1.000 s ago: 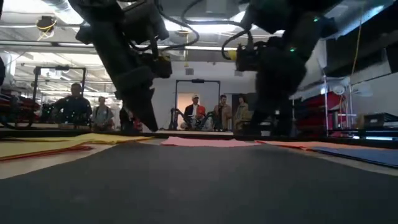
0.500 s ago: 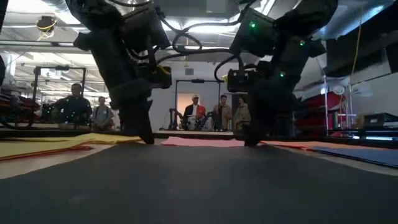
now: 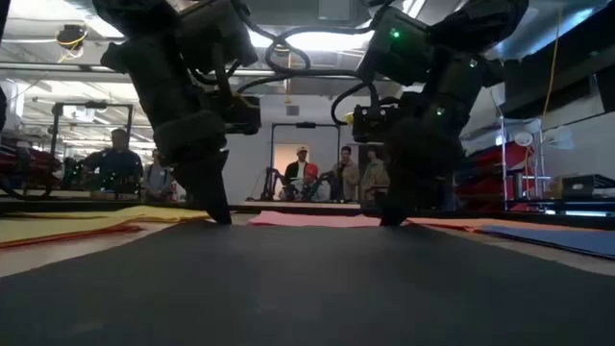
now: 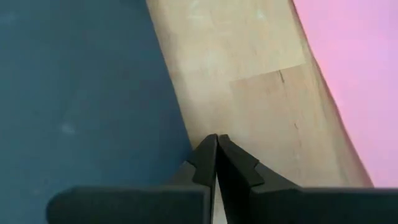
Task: Organize paper
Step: Stack the black paper on the top of the black paper, then stack the yellow paper on the top of the yellow paper
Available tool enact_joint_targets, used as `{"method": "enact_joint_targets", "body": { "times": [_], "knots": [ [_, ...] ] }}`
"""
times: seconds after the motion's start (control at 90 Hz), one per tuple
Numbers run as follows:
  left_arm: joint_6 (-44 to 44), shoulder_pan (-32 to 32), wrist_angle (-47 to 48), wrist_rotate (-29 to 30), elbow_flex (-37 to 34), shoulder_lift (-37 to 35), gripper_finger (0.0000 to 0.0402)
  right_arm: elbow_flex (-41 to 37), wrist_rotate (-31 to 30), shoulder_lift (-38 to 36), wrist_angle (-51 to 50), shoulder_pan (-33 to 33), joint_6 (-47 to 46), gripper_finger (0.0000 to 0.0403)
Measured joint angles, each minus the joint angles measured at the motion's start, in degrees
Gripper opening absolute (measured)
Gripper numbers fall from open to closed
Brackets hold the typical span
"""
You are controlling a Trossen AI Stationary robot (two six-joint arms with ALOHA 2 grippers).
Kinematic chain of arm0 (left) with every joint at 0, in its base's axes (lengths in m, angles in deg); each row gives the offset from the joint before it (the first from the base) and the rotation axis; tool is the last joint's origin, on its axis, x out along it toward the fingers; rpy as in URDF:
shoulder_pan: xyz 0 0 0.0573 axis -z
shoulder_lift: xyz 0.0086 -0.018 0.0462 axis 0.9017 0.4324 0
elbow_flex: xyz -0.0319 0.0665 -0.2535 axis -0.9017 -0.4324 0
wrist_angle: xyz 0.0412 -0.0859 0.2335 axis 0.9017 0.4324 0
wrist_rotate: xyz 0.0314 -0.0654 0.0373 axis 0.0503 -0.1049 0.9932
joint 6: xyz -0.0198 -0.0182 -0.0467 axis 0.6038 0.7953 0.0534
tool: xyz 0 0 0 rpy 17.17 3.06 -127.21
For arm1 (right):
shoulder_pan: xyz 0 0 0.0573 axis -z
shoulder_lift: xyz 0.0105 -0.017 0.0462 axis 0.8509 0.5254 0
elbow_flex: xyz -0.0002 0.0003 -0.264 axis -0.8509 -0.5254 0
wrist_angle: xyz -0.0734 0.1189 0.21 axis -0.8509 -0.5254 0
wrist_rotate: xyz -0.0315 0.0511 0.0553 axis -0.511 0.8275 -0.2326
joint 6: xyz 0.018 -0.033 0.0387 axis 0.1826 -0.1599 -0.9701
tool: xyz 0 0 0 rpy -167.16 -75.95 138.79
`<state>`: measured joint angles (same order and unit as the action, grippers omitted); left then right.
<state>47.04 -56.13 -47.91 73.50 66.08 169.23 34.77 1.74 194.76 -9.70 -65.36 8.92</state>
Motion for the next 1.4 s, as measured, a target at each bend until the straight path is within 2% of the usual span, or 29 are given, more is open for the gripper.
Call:
{"method": "enact_joint_targets", "body": {
  "times": [0.733, 0.811, 0.933, 1.178, 1.4],
  "knots": [
    [-2.17, 0.02, 0.65, 0.04, 0.00, -0.75, 0.0000, -0.09, 2.38, 0.07, -0.33, -1.31, -1.67, 0.0001],
    [-3.70, 0.04, 4.56, -0.48, 0.83, -2.69, 0.0000, -0.11, 2.25, 0.07, -0.33, -1.31, -1.64, 0.0001],
    [-7.54, -0.09, 16.29, -1.48, 3.12, -6.93, 0.0000, -0.11, 1.96, 0.11, -0.33, -1.36, -1.64, 0.0001],
    [-18.09, -0.09, 27.65, -11.36, 3.48, -11.72, 0.0007, -0.13, 2.11, 0.11, -0.31, -1.36, -1.33, 0.0001],
    [-21.69, -1.88, 28.13, -15.89, 3.40, -11.17, 0.0056, -0.13, 2.60, 0.11, -0.28, -1.33, -0.42, 0.0001]
  ]
}}
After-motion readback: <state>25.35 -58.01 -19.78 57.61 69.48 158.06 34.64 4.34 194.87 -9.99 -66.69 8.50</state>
